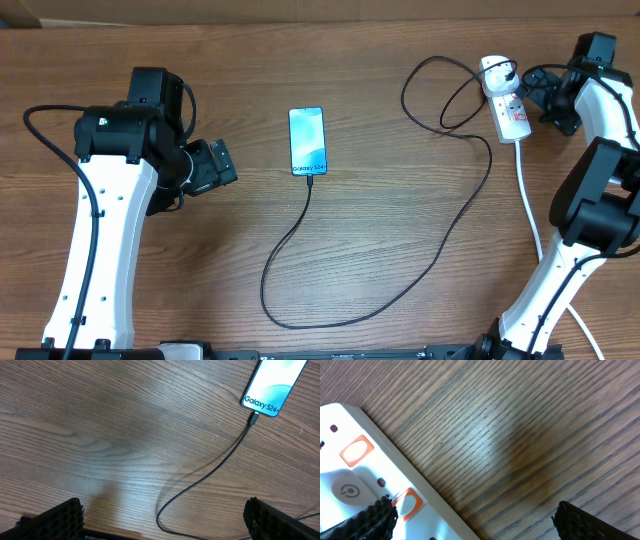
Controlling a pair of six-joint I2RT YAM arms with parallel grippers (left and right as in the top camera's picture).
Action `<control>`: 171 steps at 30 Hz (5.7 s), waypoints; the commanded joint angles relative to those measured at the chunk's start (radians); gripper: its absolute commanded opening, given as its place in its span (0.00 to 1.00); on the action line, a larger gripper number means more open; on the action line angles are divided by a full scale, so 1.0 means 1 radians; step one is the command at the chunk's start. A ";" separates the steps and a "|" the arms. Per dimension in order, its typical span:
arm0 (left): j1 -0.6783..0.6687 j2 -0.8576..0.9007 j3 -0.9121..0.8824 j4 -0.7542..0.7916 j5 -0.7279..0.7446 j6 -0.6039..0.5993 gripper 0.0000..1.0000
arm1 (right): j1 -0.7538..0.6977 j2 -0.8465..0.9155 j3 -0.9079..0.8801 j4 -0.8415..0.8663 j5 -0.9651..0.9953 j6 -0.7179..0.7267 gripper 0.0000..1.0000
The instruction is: Plug charger to phone and switch on socket
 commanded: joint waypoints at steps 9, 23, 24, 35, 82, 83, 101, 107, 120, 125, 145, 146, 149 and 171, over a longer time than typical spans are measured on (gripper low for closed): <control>0.005 0.002 -0.008 0.000 0.010 0.016 0.99 | 0.005 0.032 -0.007 0.005 -0.011 0.008 1.00; 0.005 0.002 -0.008 0.000 0.010 0.023 1.00 | 0.005 0.053 -0.007 0.000 -0.043 0.004 1.00; 0.005 0.002 -0.008 0.000 0.010 0.023 0.99 | 0.005 0.053 -0.007 0.000 -0.050 0.004 1.00; 0.006 0.002 -0.008 0.000 0.003 0.023 1.00 | 0.005 0.053 -0.007 -0.005 -0.090 0.000 1.00; 0.006 0.002 -0.008 0.025 -0.004 0.023 1.00 | -0.066 0.053 0.156 -0.132 -0.093 0.114 1.00; 0.006 0.002 -0.008 0.024 -0.004 0.023 1.00 | -0.060 0.053 0.143 -0.119 -0.093 0.114 1.00; 0.006 0.002 -0.008 0.019 -0.005 0.024 1.00 | -0.029 0.065 0.066 -0.069 -0.034 0.114 1.00; 0.006 0.002 -0.008 0.020 -0.005 0.024 1.00 | -0.027 0.065 0.060 -0.070 -0.034 0.114 1.00; 0.006 0.002 -0.008 0.019 -0.005 0.024 1.00 | 0.002 0.082 0.059 -0.043 -0.043 0.114 1.00; 0.006 0.002 -0.008 0.019 -0.005 0.024 1.00 | 0.002 0.082 0.059 -0.045 -0.044 0.110 1.00; 0.006 0.002 -0.008 0.019 -0.005 0.024 1.00 | 0.003 0.082 0.059 -0.084 -0.093 0.061 1.00; 0.006 0.002 -0.008 0.019 -0.005 0.024 1.00 | 0.003 0.082 0.059 -0.085 -0.093 0.061 1.00; 0.006 0.002 -0.008 0.019 -0.005 0.024 1.00 | 0.003 0.082 0.059 -0.090 -0.093 0.061 1.00; 0.006 0.002 -0.008 0.019 -0.011 0.024 0.99 | -0.012 0.106 0.101 -0.183 -0.134 0.039 1.00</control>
